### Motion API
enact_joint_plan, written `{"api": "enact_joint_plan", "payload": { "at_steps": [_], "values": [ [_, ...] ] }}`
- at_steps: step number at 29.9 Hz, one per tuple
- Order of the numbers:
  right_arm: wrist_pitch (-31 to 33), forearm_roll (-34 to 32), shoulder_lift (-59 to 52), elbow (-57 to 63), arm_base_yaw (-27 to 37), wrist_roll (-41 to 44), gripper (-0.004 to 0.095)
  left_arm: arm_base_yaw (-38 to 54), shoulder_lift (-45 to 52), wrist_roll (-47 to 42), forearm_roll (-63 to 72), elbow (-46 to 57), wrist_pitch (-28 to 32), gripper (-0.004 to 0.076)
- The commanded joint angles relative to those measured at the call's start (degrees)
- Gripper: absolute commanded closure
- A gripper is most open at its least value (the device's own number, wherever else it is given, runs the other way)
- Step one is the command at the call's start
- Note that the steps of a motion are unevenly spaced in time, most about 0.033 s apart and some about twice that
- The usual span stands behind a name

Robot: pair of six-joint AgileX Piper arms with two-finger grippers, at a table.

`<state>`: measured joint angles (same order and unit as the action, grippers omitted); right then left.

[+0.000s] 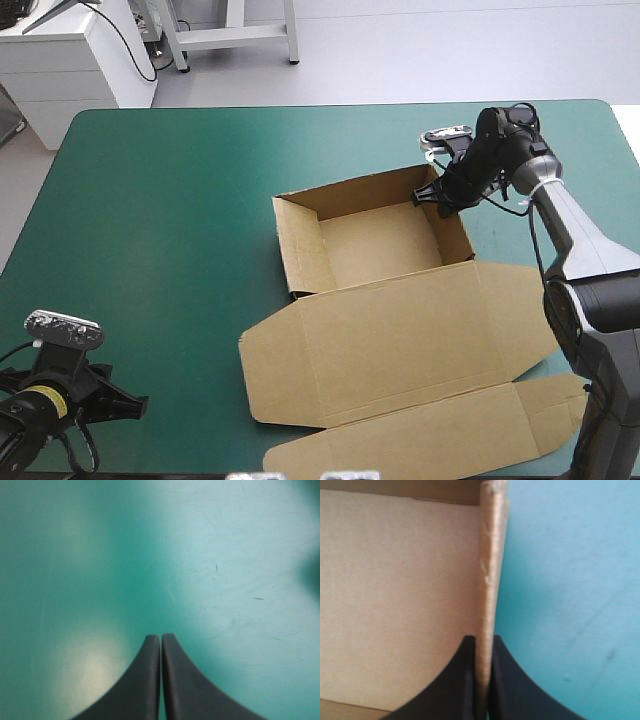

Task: Fold the box

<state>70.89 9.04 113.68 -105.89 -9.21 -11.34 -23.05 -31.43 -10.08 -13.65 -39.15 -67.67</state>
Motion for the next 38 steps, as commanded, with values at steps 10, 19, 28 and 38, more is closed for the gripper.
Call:
{"api": "enact_joint_plan", "payload": {
  "at_steps": [10, 19, 28, 38],
  "values": [
    [-0.15, -16.17, -4.61, -11.16, 14.52, -0.31, 0.0928, -0.15, -0.19, -0.8, -0.35, -1.35, 2.19, 0.0731],
    [-3.69, -14.61, -4.5, -11.16, 30.85, 2.35, 0.0929, -0.15, -0.19, -0.8, -0.35, -1.35, 2.29, 0.0731],
    [-4.66, -12.14, -4.5, -11.16, 36.99, 1.87, 0.0894, -0.15, -0.19, -0.8, -0.35, -1.35, 2.38, 0.0731],
    [-5.38, -9.42, -4.5, -11.16, 37.9, 1.43, 0.0102, -0.15, -0.19, -0.8, -0.35, -1.35, 2.41, 0.0731]
  ]
}}
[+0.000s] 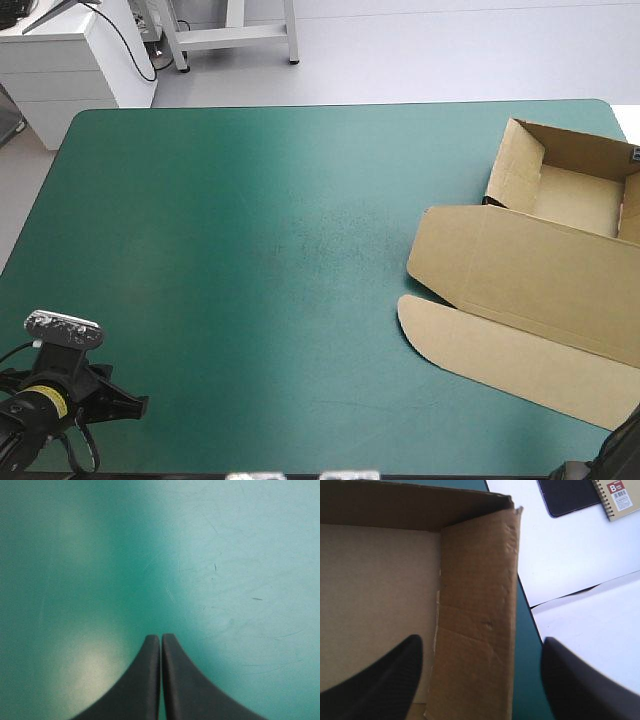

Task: Fold the box

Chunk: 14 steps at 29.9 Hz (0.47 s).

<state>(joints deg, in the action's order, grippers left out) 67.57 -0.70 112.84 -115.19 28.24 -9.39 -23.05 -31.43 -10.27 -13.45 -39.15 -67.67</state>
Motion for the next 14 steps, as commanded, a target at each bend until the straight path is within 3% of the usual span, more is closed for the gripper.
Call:
{"api": "enact_joint_plan", "payload": {
  "at_steps": [1, 4, 7, 14],
  "values": [
    [-2.06, 0.32, -3.66, -1.86, 0.45, -0.69, 0.0089, -0.15, -0.19, -0.61, -0.68, -1.35, 2.41, 0.0731],
    [-1.08, 0.7, -4.05, -1.86, 0.45, -0.69, 0.0148, -0.15, -0.19, -0.61, -0.8, -1.35, 2.52, 0.0731],
    [0.38, 1.84, -4.78, -2.16, 0.45, -0.69, 0.0295, -0.15, -0.19, -0.97, -0.8, -1.35, 2.3, 0.0731],
    [2.55, 6.41, -8.56, -2.16, 0.45, -1.11, 0.0893, -0.15, -0.19, -0.83, -0.8, -1.35, 2.21, 0.0731]
  ]
}}
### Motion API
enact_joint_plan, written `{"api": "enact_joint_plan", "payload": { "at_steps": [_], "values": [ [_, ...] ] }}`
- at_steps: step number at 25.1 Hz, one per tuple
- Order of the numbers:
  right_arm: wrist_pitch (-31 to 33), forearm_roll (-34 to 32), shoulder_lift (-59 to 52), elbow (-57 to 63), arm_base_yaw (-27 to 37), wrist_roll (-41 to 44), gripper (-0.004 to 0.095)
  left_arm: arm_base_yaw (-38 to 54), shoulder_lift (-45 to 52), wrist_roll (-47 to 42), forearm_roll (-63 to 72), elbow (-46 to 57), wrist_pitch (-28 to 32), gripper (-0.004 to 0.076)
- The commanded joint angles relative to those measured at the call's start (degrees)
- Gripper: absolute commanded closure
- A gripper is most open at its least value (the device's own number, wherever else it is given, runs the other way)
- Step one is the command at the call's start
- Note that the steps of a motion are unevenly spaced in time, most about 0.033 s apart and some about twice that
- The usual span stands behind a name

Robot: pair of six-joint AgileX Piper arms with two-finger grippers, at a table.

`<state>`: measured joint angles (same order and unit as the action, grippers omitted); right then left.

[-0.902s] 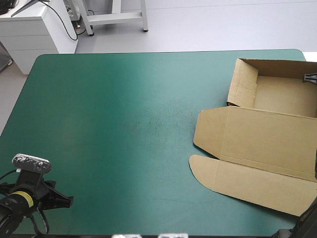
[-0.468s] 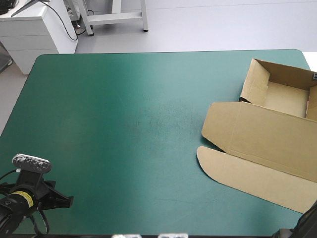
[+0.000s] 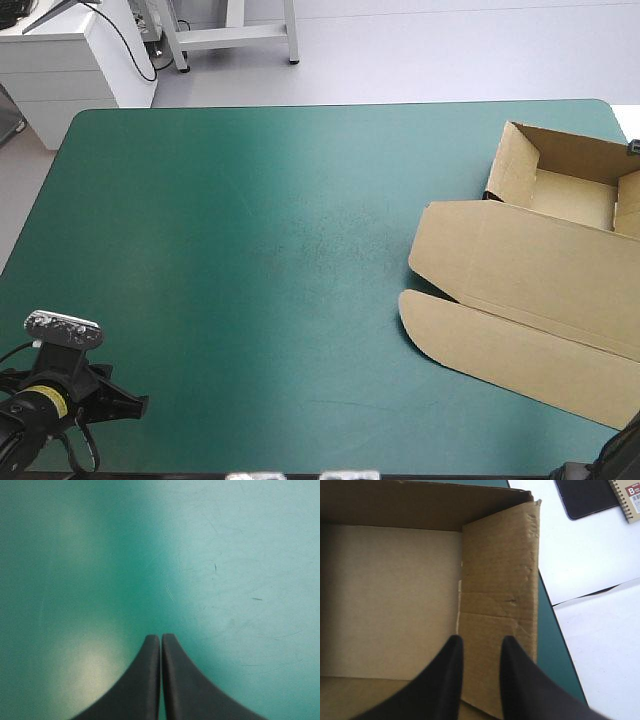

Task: Fold the box

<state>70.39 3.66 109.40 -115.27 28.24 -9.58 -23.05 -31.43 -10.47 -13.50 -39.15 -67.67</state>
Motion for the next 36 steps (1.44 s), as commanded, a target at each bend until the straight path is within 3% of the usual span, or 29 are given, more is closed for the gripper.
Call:
{"api": "enact_joint_plan", "payload": {
  "at_steps": [1, 6, 9, 17, 24, 36],
  "values": [
    [0.23, 3.15, -5.64, -2.08, 0.45, -1.24, 0.0922, -0.15, -0.19, -0.64, -0.76, -1.35, 2.21, 0.0731],
    [0.95, 11.79, -8.65, -2.08, 0.28, -5.21, 0.0908, -0.15, -0.19, -0.64, -0.76, -1.35, 3.27, 0.0731],
    [0.95, 13.51, -10.91, -1.96, -2.12, -6.39, 0.0908, -0.15, -0.19, -0.64, -0.76, -1.35, 4.61, 0.0731],
    [0.95, 5.86, -17.36, 2.87, -20.26, -7.55, 0.0908, -0.15, -0.19, -0.64, -0.65, -1.35, 5.1, 0.0731],
    [0.6, 5.54, -24.39, 12.49, -35.53, -7.35, 0.0908, -0.15, -0.19, -0.64, 2.17, -1.35, 7.5, 0.0731],
    [-11.01, 5.57, -53.35, 42.7, -37.88, -9.07, 0.0908, -0.15, -0.19, -0.34, 4.22, -0.8, 9.49, 0.0731]
  ]
}}
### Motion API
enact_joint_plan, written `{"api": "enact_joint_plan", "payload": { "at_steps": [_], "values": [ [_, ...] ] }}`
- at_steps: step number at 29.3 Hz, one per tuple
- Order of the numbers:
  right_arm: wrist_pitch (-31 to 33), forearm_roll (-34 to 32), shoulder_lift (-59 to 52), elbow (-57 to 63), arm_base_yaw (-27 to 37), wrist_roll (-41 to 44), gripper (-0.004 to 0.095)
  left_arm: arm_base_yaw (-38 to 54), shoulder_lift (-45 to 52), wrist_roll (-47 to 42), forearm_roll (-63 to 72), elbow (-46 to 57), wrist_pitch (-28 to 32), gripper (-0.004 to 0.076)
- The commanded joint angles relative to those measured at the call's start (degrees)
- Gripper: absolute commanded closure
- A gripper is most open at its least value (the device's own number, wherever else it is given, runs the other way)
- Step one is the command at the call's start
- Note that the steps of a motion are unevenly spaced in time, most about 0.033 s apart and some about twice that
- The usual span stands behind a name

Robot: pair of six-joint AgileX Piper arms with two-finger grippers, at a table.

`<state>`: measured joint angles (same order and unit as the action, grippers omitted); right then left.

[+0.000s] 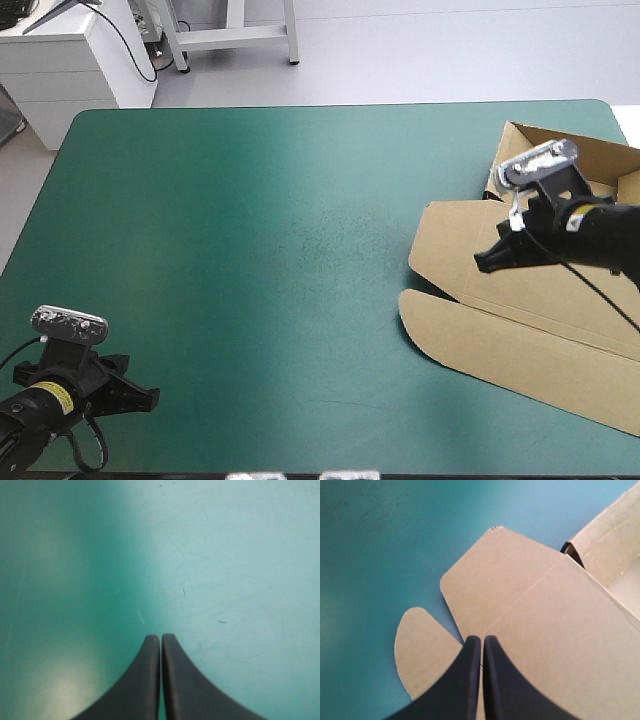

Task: Fold the box

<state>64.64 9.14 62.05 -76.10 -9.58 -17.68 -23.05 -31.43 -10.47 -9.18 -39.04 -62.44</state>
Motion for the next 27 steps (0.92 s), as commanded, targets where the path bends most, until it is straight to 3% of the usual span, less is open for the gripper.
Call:
{"api": "enact_joint_plan", "payload": {
  "at_steps": [1, 15, 27],
  "values": [
    [-6.34, 0.47, -9.07, 7.11, -0.05, -0.97, 0.0908, -0.15, -0.09, -0.34, -0.1, -0.51, 4.54, 0.0731],
    [-8.41, 1.14, -32.76, 29.46, -0.05, -0.71, 0.091, -0.15, -0.09, 0.91, 2.18, -0.16, 4.07, 0.0731],
    [-11.35, 1.53, -46.52, 39.67, -0.05, -0.71, 0.091, -0.15, -0.09, 7.31, 6.83, 0.08, 4.21, 0.0731]
  ]
}}
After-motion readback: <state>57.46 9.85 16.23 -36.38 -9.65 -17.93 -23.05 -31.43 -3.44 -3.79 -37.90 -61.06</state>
